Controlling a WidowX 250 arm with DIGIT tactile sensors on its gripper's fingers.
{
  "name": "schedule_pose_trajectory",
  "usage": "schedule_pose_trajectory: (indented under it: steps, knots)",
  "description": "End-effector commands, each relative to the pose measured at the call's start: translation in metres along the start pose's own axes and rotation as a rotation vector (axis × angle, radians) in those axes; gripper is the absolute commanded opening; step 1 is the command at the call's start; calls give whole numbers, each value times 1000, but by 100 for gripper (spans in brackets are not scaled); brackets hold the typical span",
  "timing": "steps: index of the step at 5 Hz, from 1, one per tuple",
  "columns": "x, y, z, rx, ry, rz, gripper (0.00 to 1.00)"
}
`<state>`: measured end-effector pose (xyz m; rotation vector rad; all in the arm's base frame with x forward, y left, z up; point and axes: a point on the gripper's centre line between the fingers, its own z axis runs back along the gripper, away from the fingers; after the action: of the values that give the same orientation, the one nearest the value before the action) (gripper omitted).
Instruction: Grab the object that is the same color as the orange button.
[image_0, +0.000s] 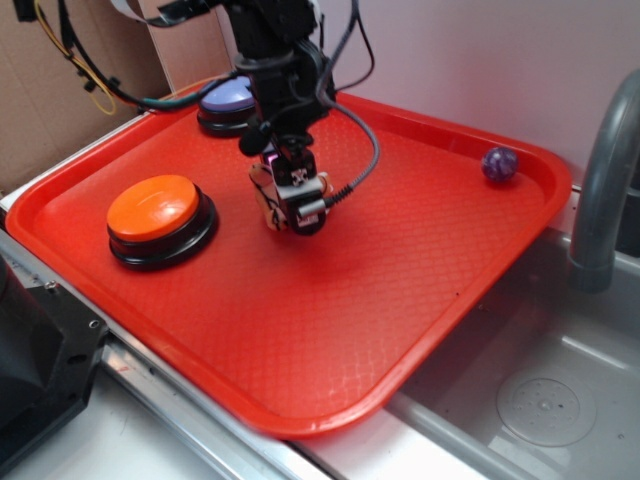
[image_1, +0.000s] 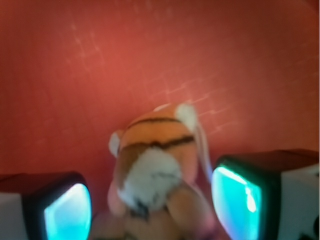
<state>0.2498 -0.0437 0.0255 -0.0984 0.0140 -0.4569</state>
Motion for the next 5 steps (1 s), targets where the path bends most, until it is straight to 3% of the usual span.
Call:
schedule_pose_trajectory:
  steps: [1, 4, 5]
  knots:
    - [11, -7, 1, 13, -39, -1, 0]
    - [5, -4, 21, 19, -44, 37, 0]
    - [-5, -2, 62, 30, -56, 136, 0]
